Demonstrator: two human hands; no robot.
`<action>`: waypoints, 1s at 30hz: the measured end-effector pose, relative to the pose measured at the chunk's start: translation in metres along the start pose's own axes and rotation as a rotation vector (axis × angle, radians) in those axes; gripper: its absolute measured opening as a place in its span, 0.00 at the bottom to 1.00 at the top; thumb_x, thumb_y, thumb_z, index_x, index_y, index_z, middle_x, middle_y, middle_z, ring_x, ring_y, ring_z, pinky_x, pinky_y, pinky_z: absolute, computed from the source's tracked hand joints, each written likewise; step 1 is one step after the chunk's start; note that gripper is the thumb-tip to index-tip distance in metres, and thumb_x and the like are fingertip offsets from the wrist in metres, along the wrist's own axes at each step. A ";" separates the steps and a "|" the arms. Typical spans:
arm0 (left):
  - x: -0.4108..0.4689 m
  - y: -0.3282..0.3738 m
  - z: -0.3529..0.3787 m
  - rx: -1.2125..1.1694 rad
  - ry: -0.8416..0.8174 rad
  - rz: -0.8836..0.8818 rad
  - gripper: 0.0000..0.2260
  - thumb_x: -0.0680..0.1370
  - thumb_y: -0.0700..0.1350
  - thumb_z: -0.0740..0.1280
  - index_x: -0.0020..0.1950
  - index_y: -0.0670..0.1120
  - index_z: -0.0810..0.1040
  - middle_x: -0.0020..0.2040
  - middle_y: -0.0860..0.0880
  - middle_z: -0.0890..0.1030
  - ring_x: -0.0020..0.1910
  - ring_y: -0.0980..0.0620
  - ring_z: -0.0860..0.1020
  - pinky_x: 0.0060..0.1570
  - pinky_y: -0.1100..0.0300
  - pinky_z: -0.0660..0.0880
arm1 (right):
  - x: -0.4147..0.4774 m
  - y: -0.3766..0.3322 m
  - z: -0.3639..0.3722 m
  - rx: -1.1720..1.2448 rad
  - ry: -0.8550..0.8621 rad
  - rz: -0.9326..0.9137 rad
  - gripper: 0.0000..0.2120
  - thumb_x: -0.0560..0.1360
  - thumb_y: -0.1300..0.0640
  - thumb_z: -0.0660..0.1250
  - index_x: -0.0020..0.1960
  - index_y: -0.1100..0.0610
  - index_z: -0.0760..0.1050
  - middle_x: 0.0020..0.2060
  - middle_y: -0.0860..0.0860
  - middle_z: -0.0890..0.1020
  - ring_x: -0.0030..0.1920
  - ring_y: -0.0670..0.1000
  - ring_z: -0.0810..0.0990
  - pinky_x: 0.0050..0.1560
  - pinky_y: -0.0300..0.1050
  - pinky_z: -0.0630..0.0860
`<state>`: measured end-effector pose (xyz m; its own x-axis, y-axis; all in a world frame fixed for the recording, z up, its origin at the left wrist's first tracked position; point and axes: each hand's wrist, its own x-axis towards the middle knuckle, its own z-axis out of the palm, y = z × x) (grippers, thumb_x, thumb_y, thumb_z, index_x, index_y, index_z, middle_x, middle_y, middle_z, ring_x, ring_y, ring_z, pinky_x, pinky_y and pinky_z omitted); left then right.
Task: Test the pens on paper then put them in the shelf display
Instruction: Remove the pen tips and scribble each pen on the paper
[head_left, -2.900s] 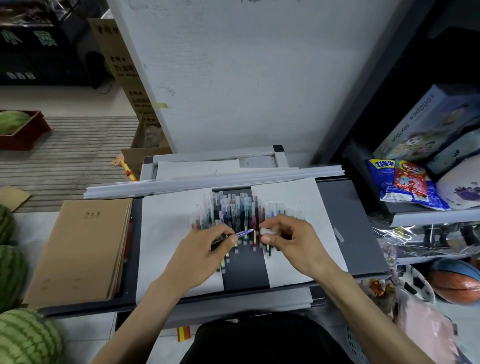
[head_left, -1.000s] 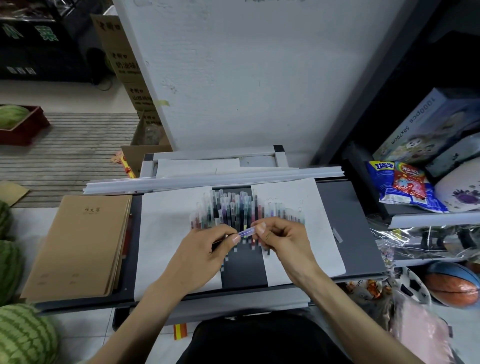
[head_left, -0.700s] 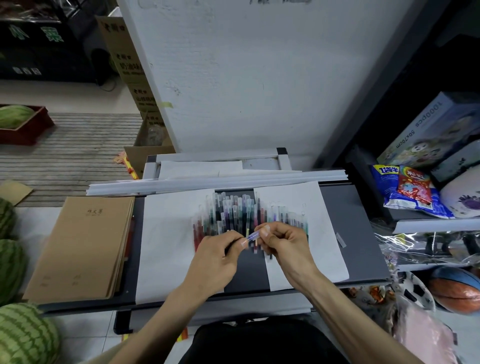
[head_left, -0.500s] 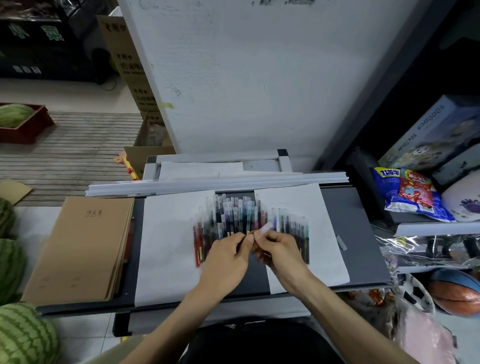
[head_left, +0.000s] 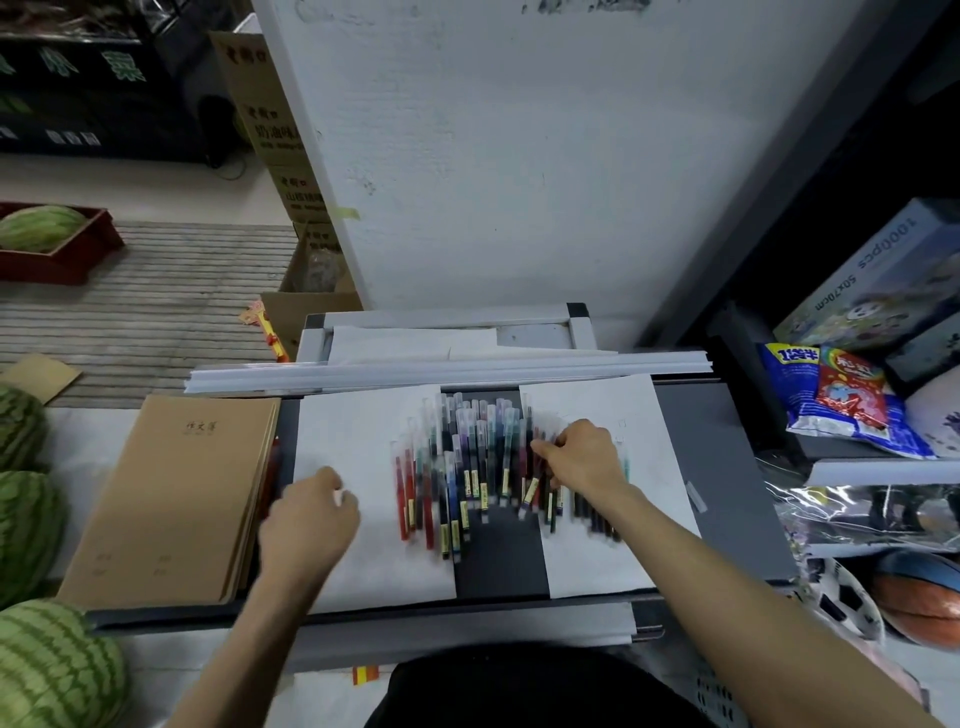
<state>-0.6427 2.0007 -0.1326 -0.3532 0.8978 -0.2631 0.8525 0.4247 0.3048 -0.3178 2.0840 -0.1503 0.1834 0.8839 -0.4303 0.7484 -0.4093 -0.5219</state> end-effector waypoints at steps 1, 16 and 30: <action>0.007 -0.011 -0.006 0.055 -0.004 -0.034 0.07 0.80 0.50 0.63 0.55 0.49 0.77 0.50 0.46 0.83 0.43 0.45 0.78 0.44 0.54 0.73 | 0.002 0.000 0.002 -0.028 0.008 0.004 0.24 0.78 0.43 0.73 0.34 0.60 0.76 0.30 0.57 0.84 0.36 0.55 0.86 0.45 0.48 0.83; 0.043 -0.037 -0.013 0.211 -0.037 -0.191 0.02 0.76 0.38 0.65 0.48 0.40 0.74 0.42 0.42 0.74 0.42 0.39 0.75 0.42 0.50 0.73 | -0.020 0.022 -0.005 -0.112 0.090 -0.049 0.23 0.80 0.38 0.64 0.36 0.54 0.77 0.30 0.49 0.81 0.34 0.52 0.81 0.40 0.49 0.81; 0.034 -0.013 -0.008 0.064 -0.041 -0.072 0.06 0.77 0.44 0.65 0.46 0.44 0.71 0.39 0.45 0.77 0.34 0.46 0.76 0.30 0.57 0.69 | -0.046 0.101 -0.049 -0.275 0.406 -0.008 0.11 0.80 0.55 0.68 0.61 0.55 0.78 0.58 0.53 0.80 0.58 0.59 0.79 0.51 0.55 0.79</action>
<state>-0.6693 2.0268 -0.1380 -0.4000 0.8590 -0.3197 0.8486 0.4788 0.2248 -0.2191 2.0125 -0.1471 0.3694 0.9261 -0.0764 0.8814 -0.3752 -0.2870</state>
